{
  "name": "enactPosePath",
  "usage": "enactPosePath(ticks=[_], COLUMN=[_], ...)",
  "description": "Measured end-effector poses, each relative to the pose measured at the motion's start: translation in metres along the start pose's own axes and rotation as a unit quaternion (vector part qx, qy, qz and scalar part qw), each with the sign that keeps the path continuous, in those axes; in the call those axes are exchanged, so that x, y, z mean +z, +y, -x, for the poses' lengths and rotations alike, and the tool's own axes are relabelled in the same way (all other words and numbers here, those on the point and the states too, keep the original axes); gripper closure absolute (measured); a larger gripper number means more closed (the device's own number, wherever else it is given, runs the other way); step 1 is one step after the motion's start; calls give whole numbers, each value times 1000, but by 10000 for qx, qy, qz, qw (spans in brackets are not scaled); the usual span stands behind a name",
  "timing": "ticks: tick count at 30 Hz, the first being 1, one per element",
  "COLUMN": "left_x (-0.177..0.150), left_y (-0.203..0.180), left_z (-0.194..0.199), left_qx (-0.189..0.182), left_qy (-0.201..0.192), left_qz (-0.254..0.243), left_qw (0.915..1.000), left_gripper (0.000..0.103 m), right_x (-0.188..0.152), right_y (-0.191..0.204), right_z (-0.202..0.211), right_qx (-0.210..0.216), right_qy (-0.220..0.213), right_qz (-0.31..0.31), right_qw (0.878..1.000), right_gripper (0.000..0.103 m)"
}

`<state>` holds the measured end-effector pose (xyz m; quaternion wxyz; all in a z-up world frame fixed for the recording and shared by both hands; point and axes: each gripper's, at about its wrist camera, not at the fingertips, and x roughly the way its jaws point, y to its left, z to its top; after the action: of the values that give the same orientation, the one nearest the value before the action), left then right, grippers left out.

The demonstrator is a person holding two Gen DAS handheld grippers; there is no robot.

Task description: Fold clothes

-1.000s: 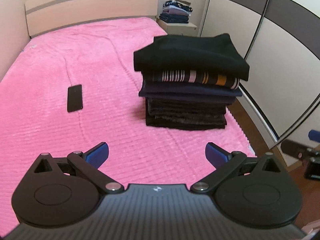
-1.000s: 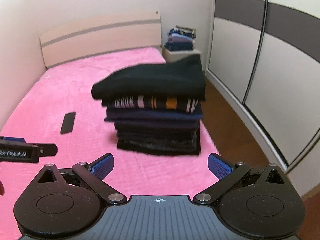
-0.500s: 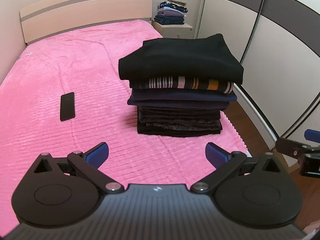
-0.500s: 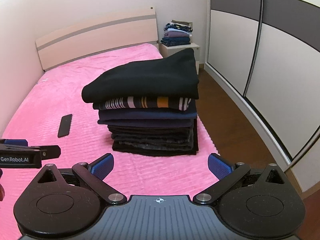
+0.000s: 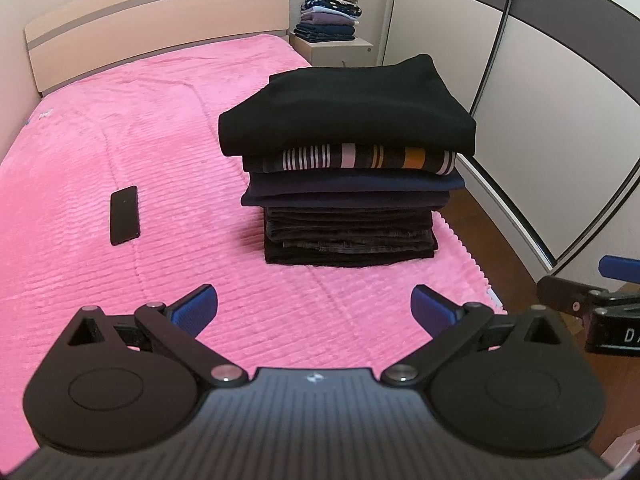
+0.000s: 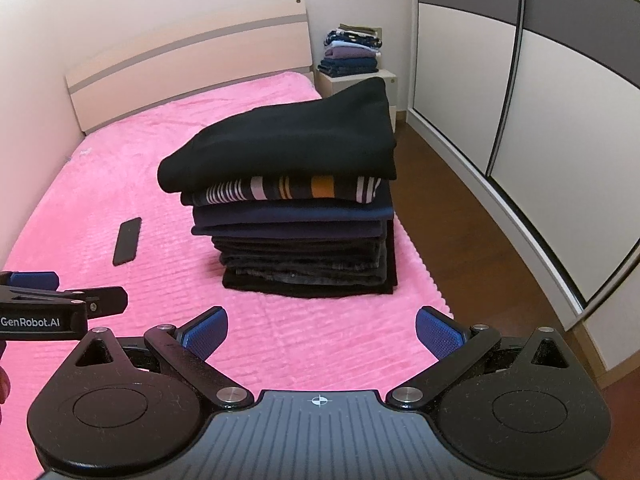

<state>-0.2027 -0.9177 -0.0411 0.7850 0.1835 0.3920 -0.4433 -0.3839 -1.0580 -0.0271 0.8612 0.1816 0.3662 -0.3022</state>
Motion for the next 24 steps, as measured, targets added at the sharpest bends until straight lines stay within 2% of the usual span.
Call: enactPosePath(ticks=[24], left_x=[-2], left_y=[1], left_z=[-1], left_qx=[66], left_qy=[-47], left_qz=[-33], left_qw=[10000], left_gripper=[1], right_x=[1], right_y=[11], right_z=[-6], right_qx=[68], right_qy=[52], right_qz=[24], right_qw=[10000], right_gripper=[1])
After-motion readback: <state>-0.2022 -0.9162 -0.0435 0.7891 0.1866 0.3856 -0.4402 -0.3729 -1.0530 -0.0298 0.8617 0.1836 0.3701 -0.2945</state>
